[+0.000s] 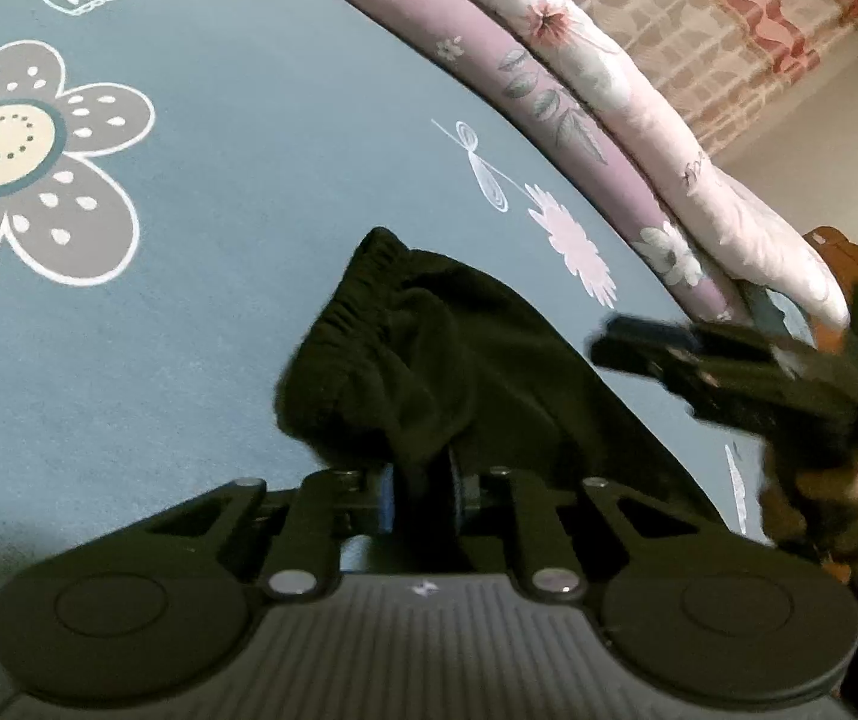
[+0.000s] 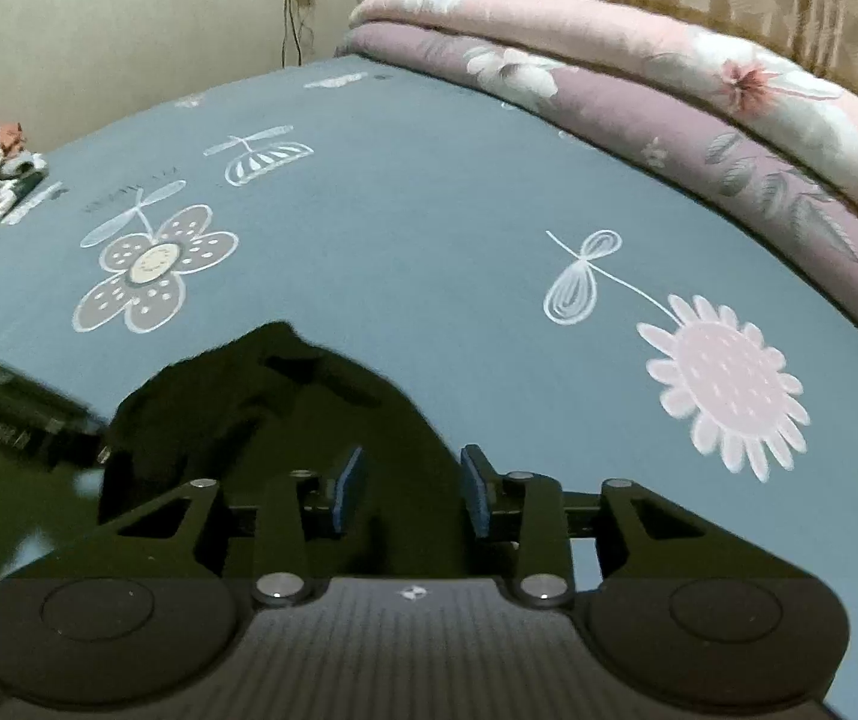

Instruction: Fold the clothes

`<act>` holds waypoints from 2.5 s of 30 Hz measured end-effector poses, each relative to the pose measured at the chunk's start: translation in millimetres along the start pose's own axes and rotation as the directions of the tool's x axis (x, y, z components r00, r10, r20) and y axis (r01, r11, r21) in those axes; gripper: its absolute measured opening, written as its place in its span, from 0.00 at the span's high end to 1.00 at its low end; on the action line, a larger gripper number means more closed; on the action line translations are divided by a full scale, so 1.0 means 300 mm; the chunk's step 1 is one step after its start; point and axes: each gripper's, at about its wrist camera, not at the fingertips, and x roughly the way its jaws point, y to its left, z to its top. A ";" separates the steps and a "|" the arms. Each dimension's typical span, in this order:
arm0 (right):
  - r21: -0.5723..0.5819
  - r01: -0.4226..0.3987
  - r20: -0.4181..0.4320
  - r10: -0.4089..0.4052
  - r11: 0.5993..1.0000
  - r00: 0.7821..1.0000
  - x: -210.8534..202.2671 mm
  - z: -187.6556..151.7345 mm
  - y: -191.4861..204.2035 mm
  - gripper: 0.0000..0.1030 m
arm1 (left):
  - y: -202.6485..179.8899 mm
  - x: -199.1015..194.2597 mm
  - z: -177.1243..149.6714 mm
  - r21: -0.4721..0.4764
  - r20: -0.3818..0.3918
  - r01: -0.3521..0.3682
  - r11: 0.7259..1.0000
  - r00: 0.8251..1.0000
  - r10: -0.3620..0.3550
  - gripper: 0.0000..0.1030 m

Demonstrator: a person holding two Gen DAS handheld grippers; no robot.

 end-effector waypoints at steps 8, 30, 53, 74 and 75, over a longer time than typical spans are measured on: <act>-0.053 -0.044 -0.132 0.036 0.998 0.991 0.207 0.092 0.010 0.61 | 0.046 -0.017 0.011 -0.050 0.008 0.008 0.999 1.000 -0.007 0.86; -0.081 0.048 -0.063 -0.053 0.996 0.997 0.232 0.165 0.018 0.92 | 0.113 -0.060 0.025 -0.087 0.237 0.042 0.995 0.971 -0.020 0.87; -0.120 0.036 -0.064 -0.044 0.992 0.997 0.228 0.145 0.212 0.57 | 0.080 -0.173 0.059 0.007 0.332 -0.117 0.993 0.937 0.108 0.49; 0.196 0.429 -0.240 -0.381 0.882 0.893 -0.439 -0.290 0.091 0.31 | -0.063 -0.095 0.006 0.212 0.174 -0.053 0.976 0.985 0.015 0.38; 0.233 0.454 -0.264 -0.393 0.860 0.881 -0.454 -0.337 0.073 0.31 | -0.085 -0.096 -0.004 0.242 0.170 -0.047 0.969 0.985 0.006 0.36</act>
